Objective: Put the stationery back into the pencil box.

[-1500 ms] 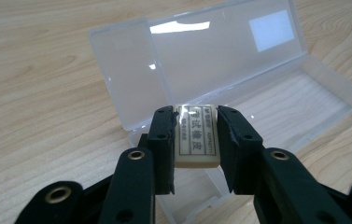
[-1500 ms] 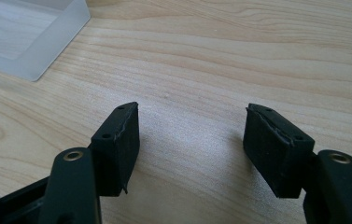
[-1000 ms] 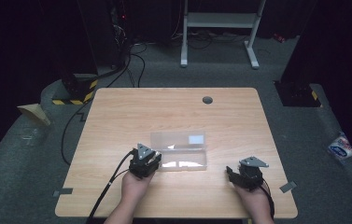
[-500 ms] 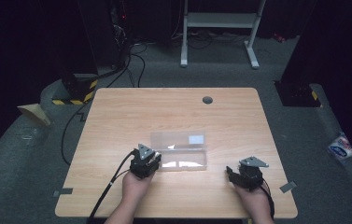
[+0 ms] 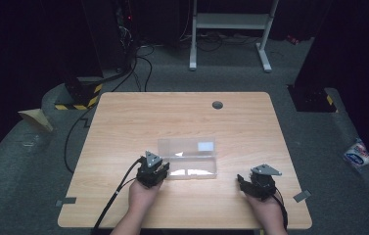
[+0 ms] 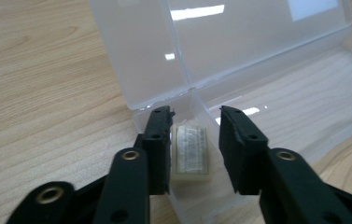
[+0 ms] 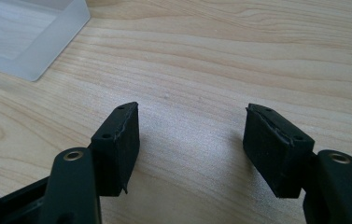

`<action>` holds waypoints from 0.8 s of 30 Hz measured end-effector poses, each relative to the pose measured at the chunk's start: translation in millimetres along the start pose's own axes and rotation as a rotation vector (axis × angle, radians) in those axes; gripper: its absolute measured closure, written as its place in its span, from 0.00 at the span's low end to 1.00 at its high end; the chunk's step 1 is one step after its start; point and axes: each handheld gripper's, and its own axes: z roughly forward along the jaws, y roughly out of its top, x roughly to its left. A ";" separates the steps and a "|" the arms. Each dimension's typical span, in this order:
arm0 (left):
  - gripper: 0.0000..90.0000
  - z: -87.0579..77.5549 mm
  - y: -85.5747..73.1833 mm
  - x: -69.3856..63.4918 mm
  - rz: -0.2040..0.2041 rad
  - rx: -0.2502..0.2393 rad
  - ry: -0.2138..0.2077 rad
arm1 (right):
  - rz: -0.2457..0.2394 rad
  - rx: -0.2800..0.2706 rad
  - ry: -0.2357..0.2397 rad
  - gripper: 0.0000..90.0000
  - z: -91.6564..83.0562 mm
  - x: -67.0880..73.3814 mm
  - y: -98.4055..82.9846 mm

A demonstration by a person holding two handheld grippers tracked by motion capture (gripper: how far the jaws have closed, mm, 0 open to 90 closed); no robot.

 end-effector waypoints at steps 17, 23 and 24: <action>0.65 -11.4 8.4 7.6 -0.040 -0.040 -0.035 | 0.003 0.001 0.003 0.40 -0.1 0.1 0.1; 0.61 -16.8 13.0 6.6 -0.021 -0.061 -0.042 | 0.000 0.001 0.006 0.40 0.0 -0.3 0.2; 0.60 -18.6 11.5 5.0 -0.021 -0.065 -0.054 | 0.000 0.001 0.006 0.40 0.0 -0.1 0.2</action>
